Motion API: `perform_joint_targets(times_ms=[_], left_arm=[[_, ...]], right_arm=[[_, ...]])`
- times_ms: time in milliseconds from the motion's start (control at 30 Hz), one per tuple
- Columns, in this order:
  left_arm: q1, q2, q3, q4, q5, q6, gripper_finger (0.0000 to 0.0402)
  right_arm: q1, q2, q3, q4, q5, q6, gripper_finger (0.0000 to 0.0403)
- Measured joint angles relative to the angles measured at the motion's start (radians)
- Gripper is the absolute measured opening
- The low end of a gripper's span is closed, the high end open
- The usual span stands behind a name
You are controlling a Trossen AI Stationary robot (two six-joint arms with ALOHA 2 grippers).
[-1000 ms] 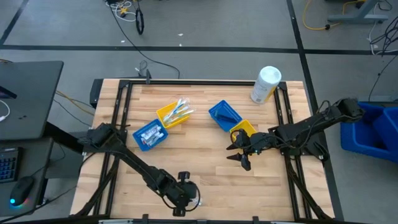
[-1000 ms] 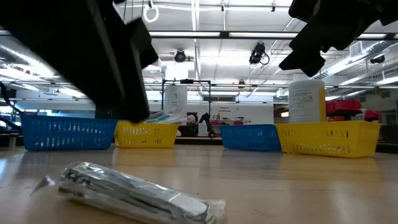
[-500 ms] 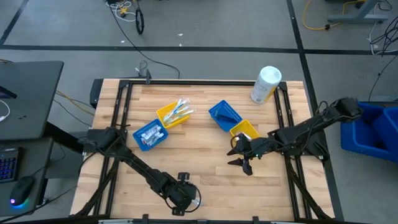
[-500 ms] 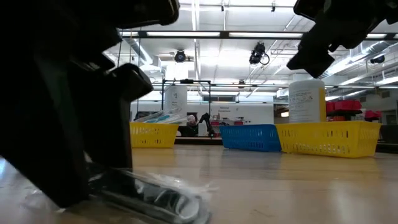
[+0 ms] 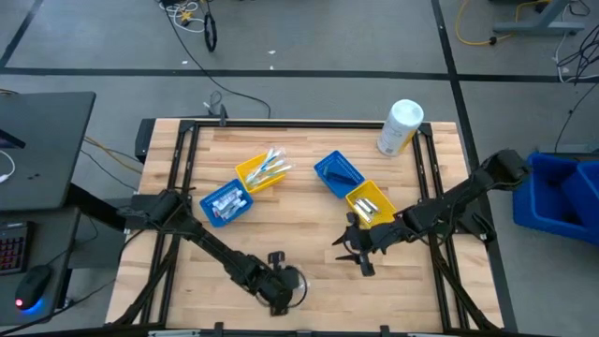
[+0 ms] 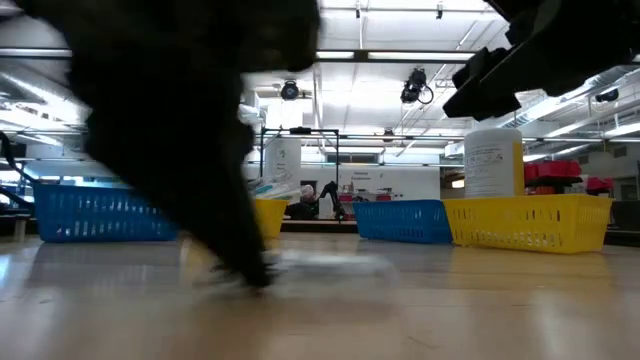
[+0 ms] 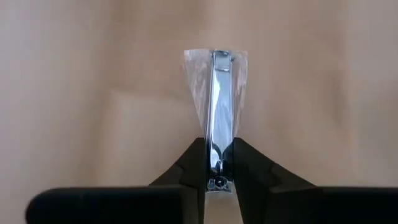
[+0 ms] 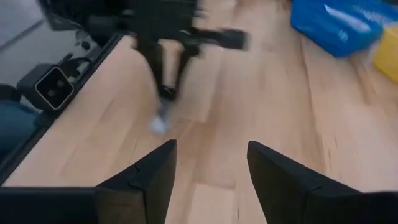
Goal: Pick & Place Travel size toiletries
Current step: Put the nail cutter into the right yellow bin
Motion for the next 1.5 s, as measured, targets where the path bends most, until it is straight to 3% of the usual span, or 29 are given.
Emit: perform_joint_targets(times_ms=[233, 367, 533, 767, 933, 1100, 1500], left_arm=[[0.056, 0.001, 0.001, 0.045, -0.134, -0.132, 0.0067], [0.084, 0.001, 0.006, 0.119, -0.206, -0.127, 0.0074], [0.113, 0.001, 0.008, 0.237, -0.209, -0.048, 0.0062], [0.138, 0.001, 0.008, 0.268, -0.198, 0.001, 0.0072], [0.138, 0.000, 0.008, 0.310, -0.204, 0.048, 0.0064], [0.138, 0.000, 0.008, 0.340, -0.208, 0.081, 0.0071], [0.144, -0.001, 0.008, 0.348, -0.218, 0.084, 0.0075]], right_arm=[[0.027, 0.091, 0.000, 0.108, 0.000, -0.074, 0.0195], [0.032, 0.133, 0.000, 0.133, 0.006, -0.073, 0.0197], [0.031, 0.174, 0.000, 0.145, 0.025, -0.074, 0.0217], [0.031, 0.191, 0.000, 0.144, 0.061, -0.086, 0.0258], [0.030, 0.191, 0.000, 0.140, 0.079, -0.099, 0.0264], [0.029, 0.191, 0.000, 0.139, 0.069, -0.076, 0.0233], [0.027, 0.191, 0.000, 0.148, 0.061, -0.037, 0.0109]])
